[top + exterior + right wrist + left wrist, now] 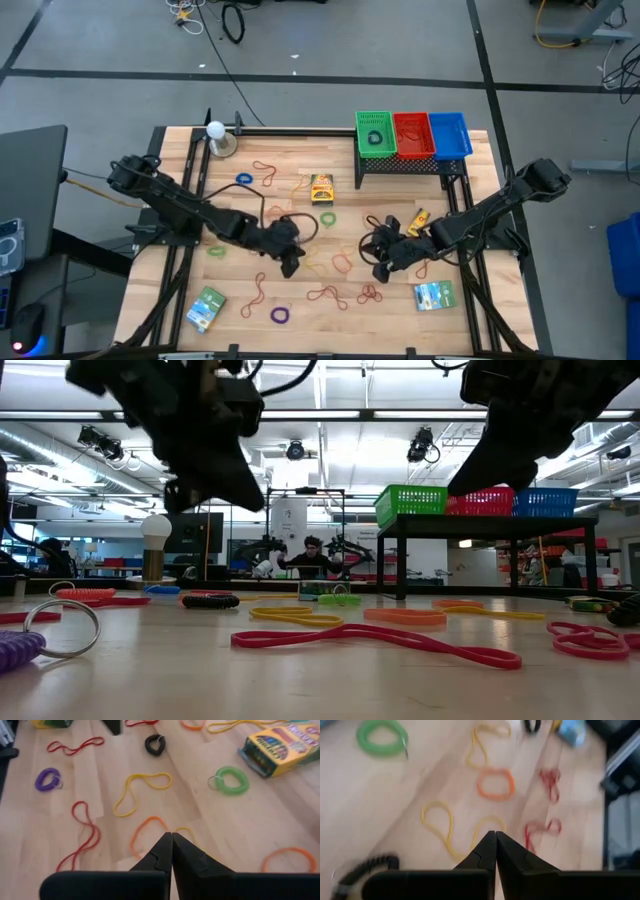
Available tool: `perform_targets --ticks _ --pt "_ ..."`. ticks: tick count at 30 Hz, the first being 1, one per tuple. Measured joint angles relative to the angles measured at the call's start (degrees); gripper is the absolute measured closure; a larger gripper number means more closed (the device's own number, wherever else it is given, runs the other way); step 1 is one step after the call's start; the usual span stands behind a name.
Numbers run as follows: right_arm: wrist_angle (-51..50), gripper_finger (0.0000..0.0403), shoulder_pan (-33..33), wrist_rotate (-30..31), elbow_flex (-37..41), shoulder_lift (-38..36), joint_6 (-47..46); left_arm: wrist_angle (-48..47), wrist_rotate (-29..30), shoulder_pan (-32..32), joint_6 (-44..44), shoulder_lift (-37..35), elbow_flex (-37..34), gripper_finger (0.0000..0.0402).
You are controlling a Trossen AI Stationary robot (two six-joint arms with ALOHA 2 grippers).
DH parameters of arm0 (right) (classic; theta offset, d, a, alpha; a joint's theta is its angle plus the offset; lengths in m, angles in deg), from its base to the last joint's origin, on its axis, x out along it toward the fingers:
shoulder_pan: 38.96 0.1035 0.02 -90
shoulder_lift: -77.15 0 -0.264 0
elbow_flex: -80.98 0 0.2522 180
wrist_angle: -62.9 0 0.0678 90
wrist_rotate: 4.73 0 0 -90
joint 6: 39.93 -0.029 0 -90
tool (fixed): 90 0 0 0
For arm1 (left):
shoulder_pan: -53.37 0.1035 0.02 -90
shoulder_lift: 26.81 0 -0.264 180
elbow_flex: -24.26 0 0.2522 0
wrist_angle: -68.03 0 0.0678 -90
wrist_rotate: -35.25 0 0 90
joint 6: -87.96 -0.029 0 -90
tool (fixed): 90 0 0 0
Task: Pick & Place Office Desk Supplies
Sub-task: Put the red rubber band into the red bin
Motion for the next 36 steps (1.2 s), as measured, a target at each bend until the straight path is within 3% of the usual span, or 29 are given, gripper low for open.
perform_targets --ticks 5,11,21,32,36 --pt "-0.6 0.0375 -0.1 2.1 0.0 0.0 0.1 -11.7 0.1 -4.7 3.2 0.0 4.8 0.0395" --pt "-0.6 0.0339 -0.1 3.6 0.0 0.0 0.0 -20.2 -0.4 -11.2 18.4 0.0 5.4 0.0392" --pt "-1.3 0.0307 -1.1 3.9 0.0 0.2 0.1 -27.3 -2.0 -21.1 39.8 2.4 5.4 0.0329" --pt "-1.8 0.0307 -2.6 3.8 0.0 0.2 1.5 -39.9 -6.3 -22.0 51.3 12.7 13.9 0.0307" --pt "-2.1 0.0307 -2.6 3.8 0.0 0.2 1.6 -39.3 -5.8 -22.0 56.5 14.7 15.5 0.0307"
